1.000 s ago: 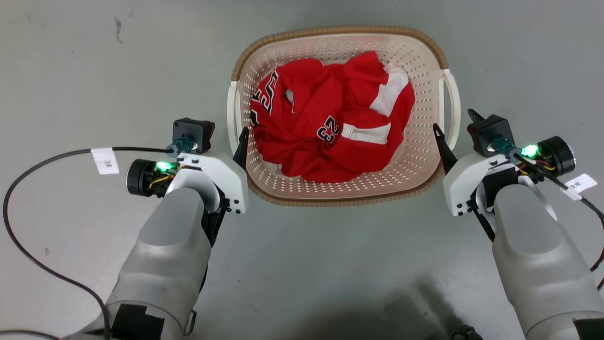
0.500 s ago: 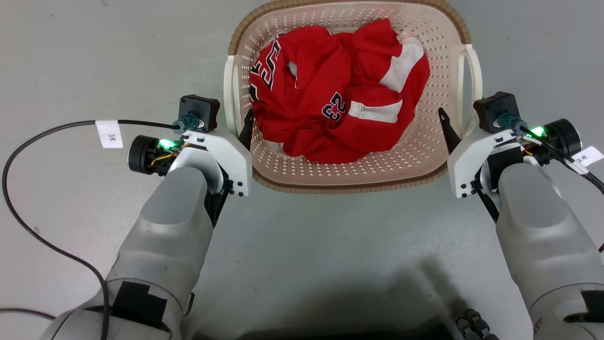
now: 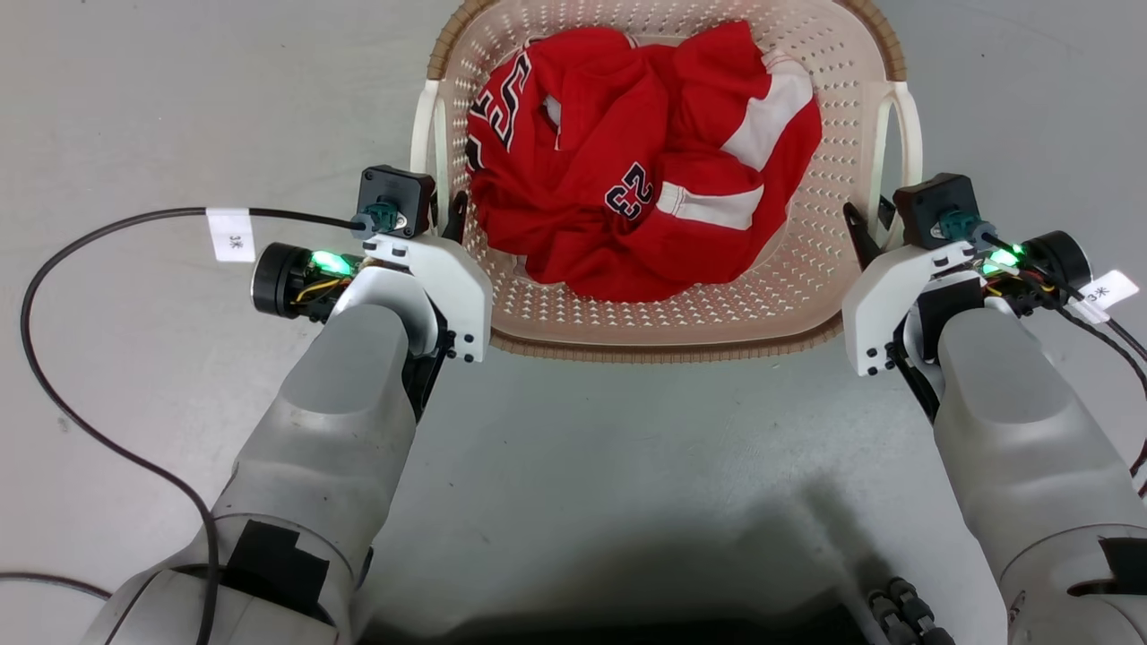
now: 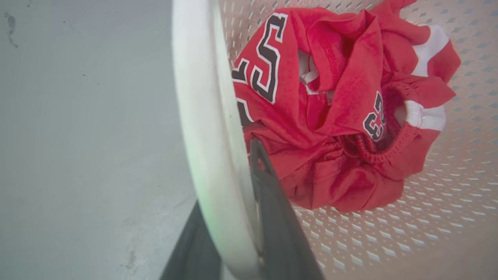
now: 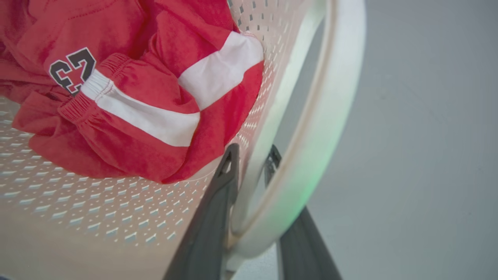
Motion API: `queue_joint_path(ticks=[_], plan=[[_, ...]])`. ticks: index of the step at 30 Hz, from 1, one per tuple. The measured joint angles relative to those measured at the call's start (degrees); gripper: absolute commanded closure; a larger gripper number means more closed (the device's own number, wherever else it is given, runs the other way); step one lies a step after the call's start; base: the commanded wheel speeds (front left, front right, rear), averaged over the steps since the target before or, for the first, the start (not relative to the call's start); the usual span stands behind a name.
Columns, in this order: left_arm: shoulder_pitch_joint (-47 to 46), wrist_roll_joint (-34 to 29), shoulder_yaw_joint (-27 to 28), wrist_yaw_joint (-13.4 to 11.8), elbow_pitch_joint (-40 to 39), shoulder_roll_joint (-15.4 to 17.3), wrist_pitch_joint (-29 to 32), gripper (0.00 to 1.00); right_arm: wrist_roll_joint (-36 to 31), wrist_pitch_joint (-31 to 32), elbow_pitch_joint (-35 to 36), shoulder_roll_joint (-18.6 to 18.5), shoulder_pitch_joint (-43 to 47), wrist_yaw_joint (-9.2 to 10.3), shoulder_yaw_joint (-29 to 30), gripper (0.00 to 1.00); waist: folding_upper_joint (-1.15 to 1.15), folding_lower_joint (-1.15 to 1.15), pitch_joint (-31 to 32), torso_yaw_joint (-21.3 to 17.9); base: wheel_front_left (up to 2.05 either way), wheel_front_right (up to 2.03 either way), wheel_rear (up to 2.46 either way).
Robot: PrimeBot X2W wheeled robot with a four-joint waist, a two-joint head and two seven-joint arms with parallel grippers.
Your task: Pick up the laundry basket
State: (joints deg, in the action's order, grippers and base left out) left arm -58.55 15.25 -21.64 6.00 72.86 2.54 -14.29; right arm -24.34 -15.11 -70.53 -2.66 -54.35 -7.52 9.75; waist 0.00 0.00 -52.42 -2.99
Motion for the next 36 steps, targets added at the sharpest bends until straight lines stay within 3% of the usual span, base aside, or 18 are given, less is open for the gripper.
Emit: queue_joint_path(ticks=[19,28,36], plan=[[5.77,7.09,-4.32,0.49,0.59,0.24,1.86,1.00,-0.34,1.11,-2.96,0.07,3.50,0.00,-2.77,1.00,0.00,0.00,11.10,1.59,0.00,0.00,0.00],[11.06,10.50,-6.31,0.64,0.74,0.25,4.14,1.00,1.76,3.61,-3.23,0.08,7.90,0.00,-7.39,1.00,0.00,-0.01,19.30,3.10,0.00,0.00,0.00],[15.96,12.81,-7.98,0.86,0.90,0.30,7.65,1.00,8.64,7.31,-3.31,0.02,12.63,0.01,-14.86,1.00,0.00,-0.01,27.34,4.03,0.00,0.00,0.00]])
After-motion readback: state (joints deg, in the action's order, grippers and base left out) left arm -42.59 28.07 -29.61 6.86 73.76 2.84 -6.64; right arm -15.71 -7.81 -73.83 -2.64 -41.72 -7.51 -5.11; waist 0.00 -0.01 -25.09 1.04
